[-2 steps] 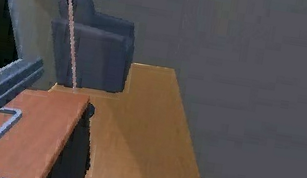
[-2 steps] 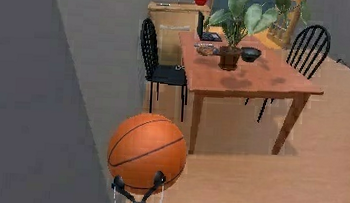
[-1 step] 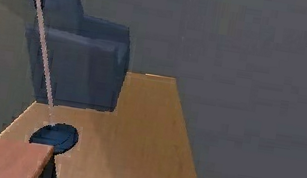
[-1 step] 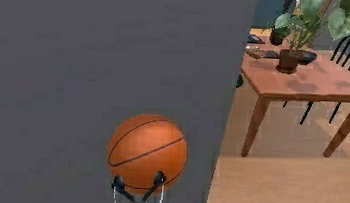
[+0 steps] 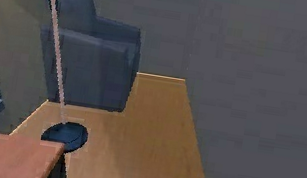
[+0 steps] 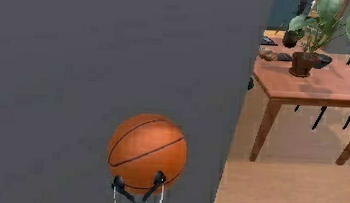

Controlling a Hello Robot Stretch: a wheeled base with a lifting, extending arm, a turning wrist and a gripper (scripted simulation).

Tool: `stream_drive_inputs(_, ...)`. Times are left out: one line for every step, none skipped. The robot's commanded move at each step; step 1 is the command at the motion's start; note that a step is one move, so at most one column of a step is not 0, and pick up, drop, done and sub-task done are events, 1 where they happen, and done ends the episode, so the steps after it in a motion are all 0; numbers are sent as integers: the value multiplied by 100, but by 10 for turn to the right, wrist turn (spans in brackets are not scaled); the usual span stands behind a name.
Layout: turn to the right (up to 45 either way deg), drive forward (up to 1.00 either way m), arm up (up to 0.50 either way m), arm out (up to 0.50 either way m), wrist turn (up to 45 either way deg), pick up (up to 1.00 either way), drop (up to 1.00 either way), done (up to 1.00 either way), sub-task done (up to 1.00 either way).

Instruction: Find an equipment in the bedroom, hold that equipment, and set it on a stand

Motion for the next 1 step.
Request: stream_drive_inputs(0, 25, 0, 0, 0, 0, 0, 0, 0)
